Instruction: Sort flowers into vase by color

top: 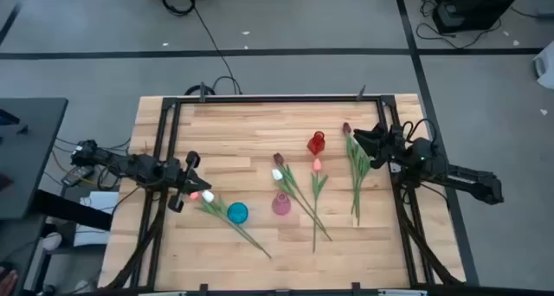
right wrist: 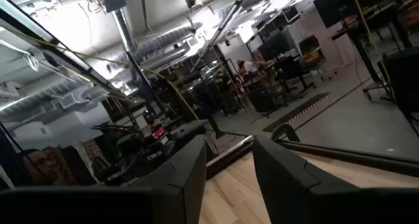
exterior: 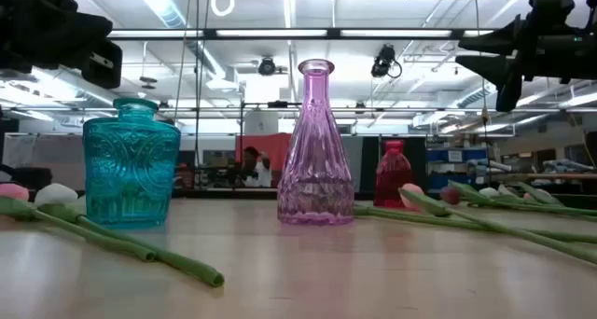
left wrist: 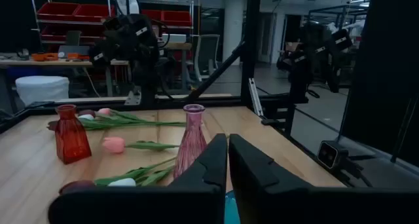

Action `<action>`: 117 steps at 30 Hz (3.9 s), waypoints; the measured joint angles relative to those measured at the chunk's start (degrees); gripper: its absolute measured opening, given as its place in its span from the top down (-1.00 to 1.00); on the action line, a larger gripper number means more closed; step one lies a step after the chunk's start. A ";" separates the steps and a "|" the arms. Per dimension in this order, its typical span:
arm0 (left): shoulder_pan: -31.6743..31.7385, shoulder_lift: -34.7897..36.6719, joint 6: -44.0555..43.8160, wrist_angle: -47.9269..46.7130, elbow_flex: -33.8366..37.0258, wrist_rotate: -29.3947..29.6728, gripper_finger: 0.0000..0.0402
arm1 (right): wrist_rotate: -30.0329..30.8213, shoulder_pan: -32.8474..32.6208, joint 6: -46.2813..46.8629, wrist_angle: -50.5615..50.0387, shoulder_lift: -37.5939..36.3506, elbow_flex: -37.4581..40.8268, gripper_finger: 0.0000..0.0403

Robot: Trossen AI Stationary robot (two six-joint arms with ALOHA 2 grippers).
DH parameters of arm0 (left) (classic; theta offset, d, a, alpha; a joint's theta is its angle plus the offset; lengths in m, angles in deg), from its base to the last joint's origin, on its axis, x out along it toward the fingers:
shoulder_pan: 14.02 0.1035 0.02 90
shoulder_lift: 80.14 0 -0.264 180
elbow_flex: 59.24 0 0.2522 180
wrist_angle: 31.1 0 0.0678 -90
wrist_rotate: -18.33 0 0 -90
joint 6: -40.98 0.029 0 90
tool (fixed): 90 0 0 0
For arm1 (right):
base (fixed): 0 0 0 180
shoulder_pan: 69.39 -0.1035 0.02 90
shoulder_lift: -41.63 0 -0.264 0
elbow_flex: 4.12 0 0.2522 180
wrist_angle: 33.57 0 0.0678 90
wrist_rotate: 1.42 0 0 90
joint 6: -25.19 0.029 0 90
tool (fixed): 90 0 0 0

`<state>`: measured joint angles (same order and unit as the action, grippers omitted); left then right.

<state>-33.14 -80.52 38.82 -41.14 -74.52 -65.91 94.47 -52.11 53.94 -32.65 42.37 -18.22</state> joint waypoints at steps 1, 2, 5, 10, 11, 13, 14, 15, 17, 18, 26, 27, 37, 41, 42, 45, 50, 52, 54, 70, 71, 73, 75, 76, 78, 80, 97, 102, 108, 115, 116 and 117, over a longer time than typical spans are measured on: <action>0.00 0.02 -0.01 -0.02 -0.02 0.00 0.89 | 0.00 0.00 0.00 -0.01 -0.01 0.00 0.31; 0.00 0.02 0.00 -0.02 0.00 0.00 0.89 | 0.00 0.00 0.02 0.01 -0.01 -0.02 0.31; 0.00 0.00 0.00 0.00 0.00 0.00 0.89 | 0.00 -0.01 0.01 0.01 -0.01 -0.02 0.31; 0.00 0.00 0.00 0.00 0.00 0.00 0.89 | 0.00 -0.02 0.00 0.01 -0.01 0.00 0.31; 0.00 0.02 0.00 -0.01 -0.01 0.00 0.89 | 0.00 -0.02 0.02 0.01 0.01 -0.02 0.31; 0.00 0.00 0.00 -0.02 0.00 0.00 0.89 | 0.00 -0.01 0.00 -0.01 0.00 -0.02 0.31; 0.00 0.00 0.00 -0.01 -0.01 0.00 0.89 | 0.00 -0.01 0.02 0.00 0.00 -0.02 0.31; -0.02 0.01 0.00 -0.02 0.00 0.00 0.89 | 0.00 -0.02 0.00 0.01 0.00 0.00 0.31; 0.00 0.00 0.00 0.00 0.00 0.00 0.89 | 0.00 0.00 0.02 0.01 0.01 0.00 0.31; -0.01 0.02 0.00 -0.01 -0.02 0.00 0.89 | 0.00 -0.02 0.02 -0.01 0.01 -0.02 0.31; 0.00 0.01 0.00 -0.01 0.00 0.00 0.89 | 0.00 -0.01 0.01 0.00 0.01 -0.02 0.31; -0.02 0.02 0.00 -0.02 0.00 0.00 0.89 | 0.00 -0.01 0.01 0.00 0.00 -0.02 0.31; 0.00 0.02 0.00 -0.02 -0.02 0.00 0.89 | 0.00 -0.02 0.01 -0.01 0.01 -0.02 0.31; -0.01 0.01 0.00 -0.01 -0.01 0.00 0.89 | 0.00 -0.02 0.02 -0.01 -0.01 -0.02 0.31; -0.01 0.01 0.00 -0.02 0.00 0.00 0.89 | 0.00 -0.02 0.00 0.01 0.01 -0.02 0.31; 0.00 0.02 0.00 0.00 0.00 0.00 0.89 | 0.00 -0.02 0.01 0.00 0.01 -0.02 0.31; -0.01 0.01 0.00 -0.01 0.00 0.00 0.89 | 0.00 -0.02 0.01 0.01 0.00 -0.02 0.31; -0.01 0.01 0.00 -0.01 -0.01 0.00 0.89 | 0.00 -0.01 0.01 0.00 0.01 -0.01 0.31; 0.00 0.01 0.00 -0.02 0.00 0.00 0.89 | 0.00 -0.02 0.00 -0.01 0.01 -0.02 0.31; -0.01 0.00 0.24 10.69 0.00 1.01 0.89 | 0.00 -0.02 0.00 0.01 0.01 -0.02 0.31; -0.01 0.00 0.11 12.27 0.00 1.22 0.89 | 0.00 -0.02 0.02 0.01 0.01 -0.02 0.31; -0.01 0.00 -0.26 14.22 0.00 1.29 0.89 | 0.00 -0.02 0.02 0.01 -0.01 -0.02 0.31; 0.00 0.00 -1.22 15.43 0.00 1.32 0.89 | 0.00 -0.02 0.01 0.01 -0.01 -0.02 0.31; -0.02 0.00 -1.35 15.85 0.00 1.43 0.89 | 0.00 0.00 0.00 0.05 0.01 -0.01 0.31; 0.00 0.00 -1.07 16.33 0.00 1.51 0.89 | 0.00 -0.02 0.02 0.08 0.01 -0.02 0.31; -0.02 0.00 -1.09 16.29 0.00 1.51 0.89 | 0.00 0.00 0.02 0.18 0.01 -0.02 0.31; 0.00 -15.03 -7.04 25.99 -2.15 26.89 0.89 | -4.37 -1.47 6.58 -19.85 14.95 -11.14 0.38; 0.00 -26.71 -13.27 24.64 -7.53 28.81 0.89 | -2.62 -2.34 3.62 -23.69 26.38 -17.92 0.39; -2.11 -42.34 -22.72 5.71 -22.23 26.54 0.89 | -2.49 -2.34 -2.04 -21.70 33.90 -22.85 0.39; -11.11 -57.90 -27.73 -13.34 -42.83 27.24 0.89 | -2.51 -2.34 -4.66 -21.78 34.15 -23.78 0.39; -12.34 -59.42 -27.91 -14.37 -45.27 27.54 0.89 | -2.49 -2.35 -4.90 -21.84 34.13 -23.78 0.39; -13.51 -60.70 -28.29 -15.54 -47.70 27.65 0.89 | -2.49 -2.49 -4.96 -21.92 34.15 -23.78 0.39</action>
<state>-46.65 -141.22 10.54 -56.68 -122.22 -38.26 91.98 -54.61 48.98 -54.57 76.52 -42.00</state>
